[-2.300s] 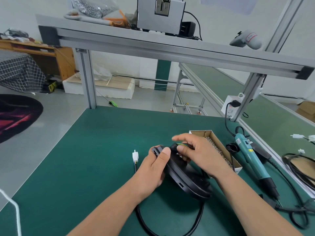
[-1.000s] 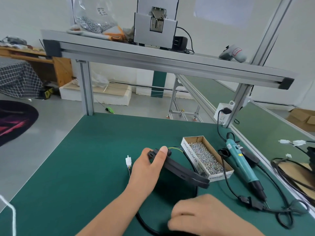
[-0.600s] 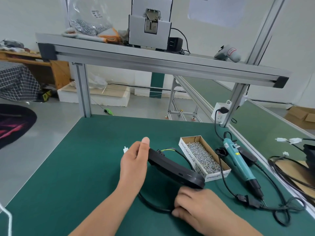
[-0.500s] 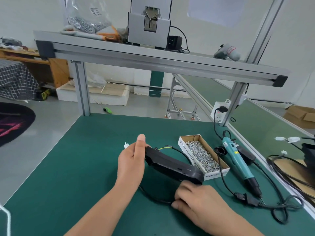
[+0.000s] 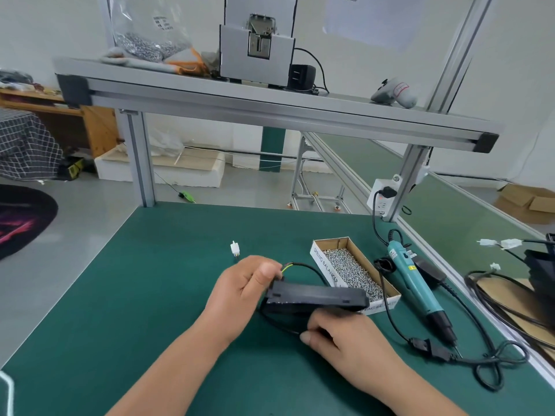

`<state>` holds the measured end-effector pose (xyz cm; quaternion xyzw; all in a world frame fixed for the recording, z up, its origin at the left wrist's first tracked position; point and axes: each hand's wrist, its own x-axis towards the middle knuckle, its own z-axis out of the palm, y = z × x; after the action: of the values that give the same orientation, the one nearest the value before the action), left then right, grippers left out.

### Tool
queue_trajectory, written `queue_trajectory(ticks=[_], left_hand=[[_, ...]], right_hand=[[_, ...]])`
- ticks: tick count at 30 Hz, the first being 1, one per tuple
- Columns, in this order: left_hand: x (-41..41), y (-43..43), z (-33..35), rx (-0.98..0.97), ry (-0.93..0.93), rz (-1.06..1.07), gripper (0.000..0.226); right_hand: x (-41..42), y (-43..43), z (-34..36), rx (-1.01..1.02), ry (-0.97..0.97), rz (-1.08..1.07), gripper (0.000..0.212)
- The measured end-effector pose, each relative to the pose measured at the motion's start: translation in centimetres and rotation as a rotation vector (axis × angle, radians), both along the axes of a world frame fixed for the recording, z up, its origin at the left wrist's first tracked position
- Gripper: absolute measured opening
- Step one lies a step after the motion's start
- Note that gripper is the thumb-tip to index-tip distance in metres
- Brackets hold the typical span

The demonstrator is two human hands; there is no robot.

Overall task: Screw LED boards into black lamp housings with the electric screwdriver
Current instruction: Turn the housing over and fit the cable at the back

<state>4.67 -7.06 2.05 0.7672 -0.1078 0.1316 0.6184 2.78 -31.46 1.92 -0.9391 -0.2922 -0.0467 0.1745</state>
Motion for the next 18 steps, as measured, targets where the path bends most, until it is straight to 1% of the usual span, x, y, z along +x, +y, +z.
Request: queue_trajectory(ticks=[2, 4, 6, 7, 9, 10, 11, 12, 13, 14, 16, 17, 18], left_hand=[[-0.5, 0.4, 0.2, -0.043, 0.0, -0.139, 0.08], [-0.7, 0.7, 0.1, -0.036, 0.018, -0.233, 0.085], [-0.6, 1.0, 0.1, 0.033, 0.032, -0.281, 0.084], [-0.6, 1.0, 0.1, 0.091, 0.043, -0.282, 0.08], [-0.4, 0.9, 0.0, 0.251, 0.053, -0.191, 0.067], [-0.3, 0.7, -0.2, 0.322, 0.05, -0.113, 0.057], [-0.1, 0.6, -0.4, 0.352, 0.054, -0.051, 0.043], [0.1, 0.3, -0.5, 0.339, 0.069, -0.002, 0.028], [0.1, 0.1, -0.6, 0.301, 0.089, 0.044, 0.02], [0.1, 0.1, -0.7, 0.256, 0.102, 0.093, 0.02], [0.0, -0.1, -0.9, 0.16, 0.116, 0.175, 0.031], [0.1, -0.2, -1.0, 0.106, 0.128, 0.195, 0.031], [0.2, -0.4, -1.1, 0.049, 0.15, 0.214, 0.027]], right_hand=[[0.1, -0.1, -0.1, 0.038, -0.015, -0.004, 0.034], [0.2, -0.2, -0.2, 0.063, -0.025, -0.014, 0.032], [0.4, -0.2, -0.3, 0.088, -0.025, -0.02, 0.028], [0.5, -0.1, -0.3, 0.095, -0.021, -0.026, 0.026], [0.7, -0.1, -0.4, 0.116, -0.014, -0.044, 0.023], [0.7, -0.1, -0.5, 0.131, -0.016, -0.055, 0.021], [0.8, -0.1, -0.5, 0.142, -0.022, -0.067, 0.02], [0.8, -0.2, -0.6, 0.151, -0.027, -0.077, 0.02], [0.8, -0.2, -0.6, 0.164, -0.031, -0.084, 0.021], [0.8, -0.2, -0.7, 0.182, -0.038, -0.092, 0.024], [0.7, -0.3, -0.7, 0.221, -0.051, -0.112, 0.025], [0.8, -0.4, -0.7, 0.239, -0.049, -0.124, 0.023], [0.9, -0.5, -0.7, 0.259, -0.041, -0.14, 0.021]])
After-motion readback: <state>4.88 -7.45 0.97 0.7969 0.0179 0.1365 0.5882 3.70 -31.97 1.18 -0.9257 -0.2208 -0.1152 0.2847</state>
